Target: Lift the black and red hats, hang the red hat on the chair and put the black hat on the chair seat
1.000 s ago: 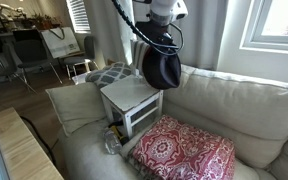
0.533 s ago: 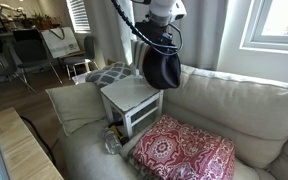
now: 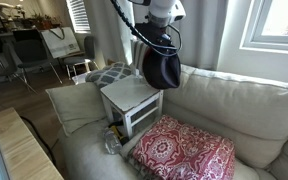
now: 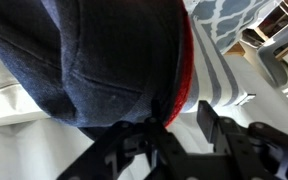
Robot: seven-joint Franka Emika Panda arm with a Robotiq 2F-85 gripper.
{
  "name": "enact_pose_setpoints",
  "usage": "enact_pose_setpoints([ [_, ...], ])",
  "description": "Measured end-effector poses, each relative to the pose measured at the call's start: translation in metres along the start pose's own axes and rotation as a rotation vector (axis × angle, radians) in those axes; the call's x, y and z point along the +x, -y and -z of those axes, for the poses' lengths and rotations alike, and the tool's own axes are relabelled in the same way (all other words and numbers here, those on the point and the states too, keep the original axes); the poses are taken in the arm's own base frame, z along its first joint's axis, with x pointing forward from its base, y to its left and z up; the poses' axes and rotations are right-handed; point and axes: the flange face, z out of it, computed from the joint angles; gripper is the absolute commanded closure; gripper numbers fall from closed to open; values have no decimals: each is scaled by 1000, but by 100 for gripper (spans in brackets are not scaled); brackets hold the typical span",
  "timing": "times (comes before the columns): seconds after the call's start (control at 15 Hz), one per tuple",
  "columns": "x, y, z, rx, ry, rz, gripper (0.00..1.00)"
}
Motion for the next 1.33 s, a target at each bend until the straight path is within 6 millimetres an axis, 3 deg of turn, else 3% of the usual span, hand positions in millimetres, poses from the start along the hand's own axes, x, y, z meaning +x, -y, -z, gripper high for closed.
enact_pose_setpoints([
  [0.07, 0, 0, 0, -1, -1, -1, 95],
  [0.2, -1, -1, 0, -3, -4, -2, 100],
  [0.73, 0, -6, 4, -28, -11, -5, 99],
  [1.33, 1, -24, 26, -127, -24, -11, 99],
])
